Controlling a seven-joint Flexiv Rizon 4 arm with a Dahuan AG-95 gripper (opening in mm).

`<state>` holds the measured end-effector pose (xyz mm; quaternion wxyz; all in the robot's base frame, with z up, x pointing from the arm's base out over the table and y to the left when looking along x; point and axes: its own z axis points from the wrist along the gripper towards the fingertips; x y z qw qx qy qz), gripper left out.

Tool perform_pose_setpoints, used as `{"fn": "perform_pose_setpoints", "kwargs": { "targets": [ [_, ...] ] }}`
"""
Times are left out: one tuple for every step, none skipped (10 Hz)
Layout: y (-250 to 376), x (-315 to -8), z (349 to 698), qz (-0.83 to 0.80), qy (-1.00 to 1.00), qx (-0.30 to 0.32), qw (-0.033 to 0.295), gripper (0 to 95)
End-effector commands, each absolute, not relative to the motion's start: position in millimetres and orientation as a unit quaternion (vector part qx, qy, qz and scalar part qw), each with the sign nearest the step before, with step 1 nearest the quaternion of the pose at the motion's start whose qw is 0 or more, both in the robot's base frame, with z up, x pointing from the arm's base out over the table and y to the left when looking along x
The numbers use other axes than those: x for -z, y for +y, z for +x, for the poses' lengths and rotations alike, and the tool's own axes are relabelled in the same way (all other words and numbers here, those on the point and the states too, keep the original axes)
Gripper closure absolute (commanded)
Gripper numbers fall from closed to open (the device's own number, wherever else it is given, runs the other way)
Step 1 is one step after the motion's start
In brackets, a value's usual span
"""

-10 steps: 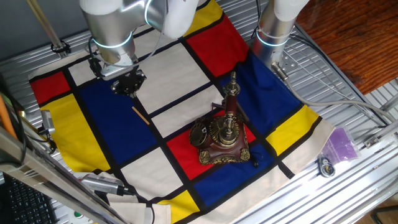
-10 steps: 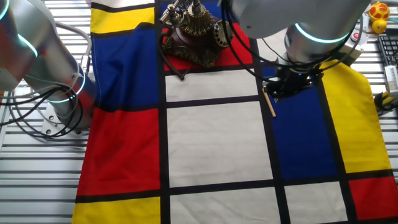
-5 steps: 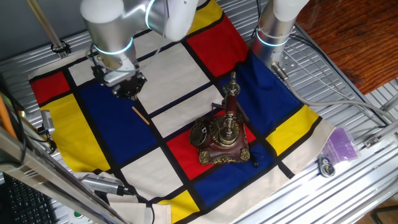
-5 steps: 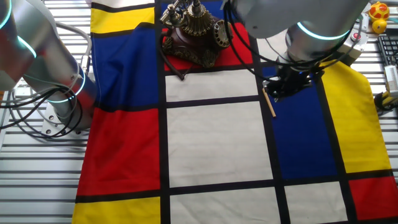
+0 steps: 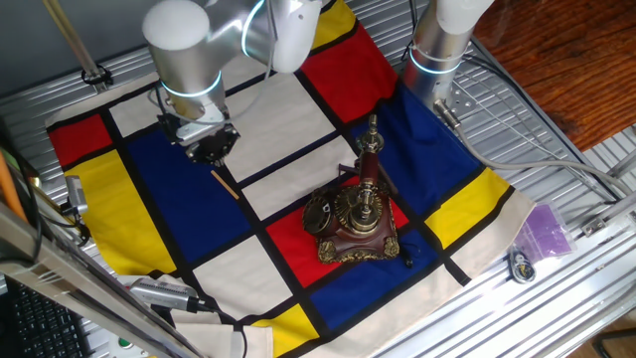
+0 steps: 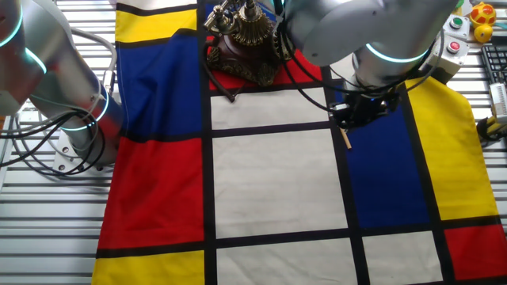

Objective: Dial a number on an old rotary phone

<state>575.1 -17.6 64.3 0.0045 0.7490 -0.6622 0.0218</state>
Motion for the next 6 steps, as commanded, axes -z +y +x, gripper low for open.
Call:
{"fn": "perform_pose_setpoints", "kwargs": {
  "targets": [
    [-17.8, -67.5, 575.6, 0.753, -0.657, -0.019, 0.007, 95.0],
    [-17.8, -67.5, 575.6, 0.759, -0.650, -0.015, 0.011, 95.0],
    [-17.8, -67.5, 575.6, 0.760, -0.649, -0.008, 0.010, 95.0],
    [-17.8, -67.5, 575.6, 0.760, -0.650, -0.010, 0.013, 95.0],
    [-17.8, -67.5, 575.6, 0.764, -0.645, -0.015, 0.016, 95.0],
    [-17.8, -67.5, 575.6, 0.755, -0.655, -0.019, 0.013, 95.0]
  ]
}}
